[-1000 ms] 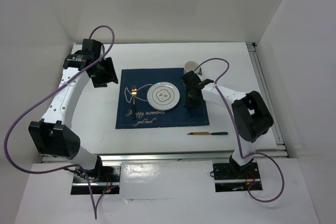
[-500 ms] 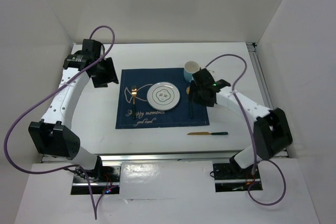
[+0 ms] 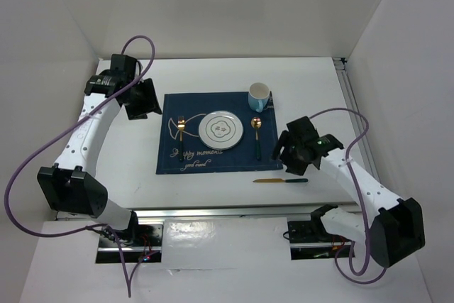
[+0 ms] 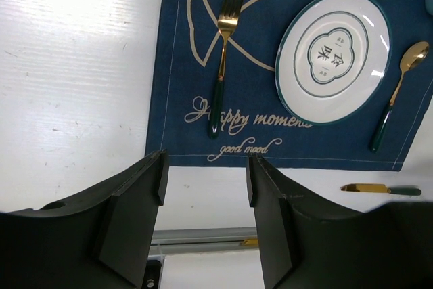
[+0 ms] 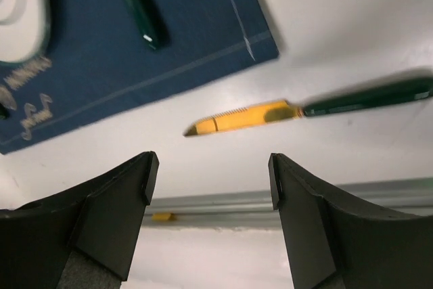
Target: Set the dinner table for one person
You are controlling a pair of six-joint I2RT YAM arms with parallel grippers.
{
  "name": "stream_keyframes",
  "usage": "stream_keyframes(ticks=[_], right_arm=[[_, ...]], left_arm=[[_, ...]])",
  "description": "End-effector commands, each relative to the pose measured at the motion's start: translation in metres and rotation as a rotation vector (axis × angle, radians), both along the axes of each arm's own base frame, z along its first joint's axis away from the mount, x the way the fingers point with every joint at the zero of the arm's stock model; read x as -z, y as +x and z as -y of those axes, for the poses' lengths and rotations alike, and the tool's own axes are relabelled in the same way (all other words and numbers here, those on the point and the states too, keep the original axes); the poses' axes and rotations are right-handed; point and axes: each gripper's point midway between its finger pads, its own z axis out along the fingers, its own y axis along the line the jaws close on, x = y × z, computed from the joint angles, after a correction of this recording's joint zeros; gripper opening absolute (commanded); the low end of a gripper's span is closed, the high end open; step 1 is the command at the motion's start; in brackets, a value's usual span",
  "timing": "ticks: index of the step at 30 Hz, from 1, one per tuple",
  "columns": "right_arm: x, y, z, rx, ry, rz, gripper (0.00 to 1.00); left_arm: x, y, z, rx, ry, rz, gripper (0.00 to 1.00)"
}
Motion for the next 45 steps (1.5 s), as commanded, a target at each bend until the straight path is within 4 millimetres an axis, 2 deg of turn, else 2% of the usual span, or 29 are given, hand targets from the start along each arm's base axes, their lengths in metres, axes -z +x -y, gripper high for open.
stream_keyframes(ticks=[1, 4, 7, 13, 17, 22, 24, 28, 29, 31, 32, 36, 41, 44, 45], right_arm=[[0.020, -0.020, -0.012, 0.039, 0.093, -0.117, 0.79], [0.033, -0.027, -0.012, 0.098, 0.113, -0.169, 0.79], [0.039, -0.026, -0.009, 0.161, 0.105, -0.181, 0.77], [0.066, -0.036, 0.022, 0.346, -0.016, -0.299, 0.71], [0.074, -0.037, 0.035, 0.443, -0.024, -0.322, 0.68], [0.080, -0.020, 0.052, 0.517, -0.021, -0.271, 0.64], [0.091, -0.025, 0.062, 0.548, -0.052, -0.314, 0.60], [0.095, -0.018, 0.072, 0.581, -0.076, -0.325, 0.49], [0.092, -0.015, 0.072, 0.572, -0.075, -0.315, 0.42], [0.092, -0.012, 0.075, 0.590, -0.068, -0.307, 0.33], [0.090, -0.009, 0.076, 0.583, -0.076, -0.295, 0.24], [0.076, 0.002, 0.090, 0.594, -0.110, -0.257, 0.07], [0.039, 0.030, 0.100, 0.491, -0.168, -0.125, 0.00], [0.002, 0.066, 0.100, 0.407, -0.184, -0.008, 0.00], [-0.004, 0.074, 0.094, 0.332, -0.174, 0.009, 0.00]], left_arm=[[-0.010, -0.005, 0.001, 0.030, -0.008, 0.044, 0.66], [-0.010, -0.008, 0.001, 0.030, -0.008, 0.044, 0.66], [-0.007, -0.009, 0.001, 0.030, -0.008, 0.035, 0.66], [-0.007, -0.009, 0.000, 0.038, -0.003, 0.036, 0.66], [-0.007, -0.009, 0.000, 0.038, -0.003, 0.036, 0.66], [-0.008, -0.007, 0.000, 0.038, -0.003, 0.045, 0.66], [-0.008, -0.007, 0.000, 0.038, -0.003, 0.045, 0.66], [-0.008, -0.007, 0.000, 0.038, -0.003, 0.045, 0.66], [-0.008, -0.007, 0.000, 0.038, -0.003, 0.045, 0.66], [-0.008, -0.007, 0.000, 0.038, -0.003, 0.045, 0.66], [-0.008, -0.007, 0.000, 0.038, -0.003, 0.045, 0.66], [-0.009, -0.004, 0.001, 0.038, -0.004, 0.047, 0.66], [-0.009, -0.002, 0.002, 0.043, -0.011, 0.045, 0.66], [-0.009, -0.002, 0.002, 0.043, -0.011, 0.045, 0.66], [-0.009, -0.002, 0.002, 0.043, -0.011, 0.045, 0.66]])
